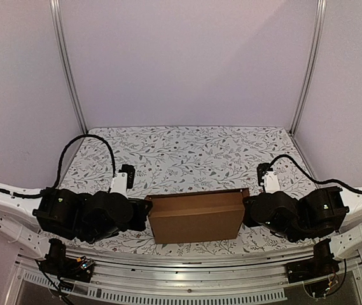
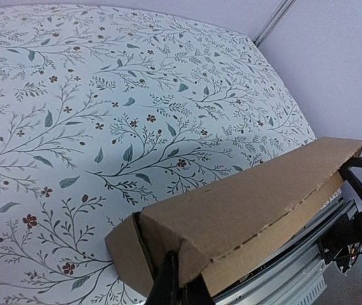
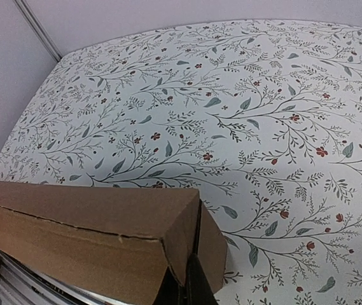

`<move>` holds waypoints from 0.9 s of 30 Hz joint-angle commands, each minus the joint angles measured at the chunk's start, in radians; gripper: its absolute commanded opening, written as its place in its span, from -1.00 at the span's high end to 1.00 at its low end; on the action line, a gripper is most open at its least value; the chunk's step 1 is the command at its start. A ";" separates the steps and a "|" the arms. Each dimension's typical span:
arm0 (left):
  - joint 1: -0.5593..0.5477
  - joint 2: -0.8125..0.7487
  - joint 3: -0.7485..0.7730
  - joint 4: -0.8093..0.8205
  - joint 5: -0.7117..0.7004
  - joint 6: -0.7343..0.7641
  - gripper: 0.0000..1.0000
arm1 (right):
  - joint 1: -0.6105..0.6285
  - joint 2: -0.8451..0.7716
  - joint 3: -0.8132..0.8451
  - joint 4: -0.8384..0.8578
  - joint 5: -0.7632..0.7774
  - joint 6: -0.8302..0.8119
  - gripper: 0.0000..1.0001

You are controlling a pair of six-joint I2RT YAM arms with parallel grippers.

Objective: Fold the paper box

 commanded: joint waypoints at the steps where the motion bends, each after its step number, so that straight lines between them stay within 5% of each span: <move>1: -0.045 0.009 -0.041 -0.382 0.229 -0.003 1.00 | 0.021 0.080 -0.083 -0.107 -0.302 0.020 0.99; 14: -0.037 -0.030 -0.010 -0.466 0.190 -0.011 1.00 | 0.022 0.076 -0.088 -0.105 -0.288 0.024 0.96; 27: -0.035 0.068 0.015 -0.387 0.212 0.028 1.00 | 0.022 -0.013 -0.006 -0.120 -0.213 -0.058 0.21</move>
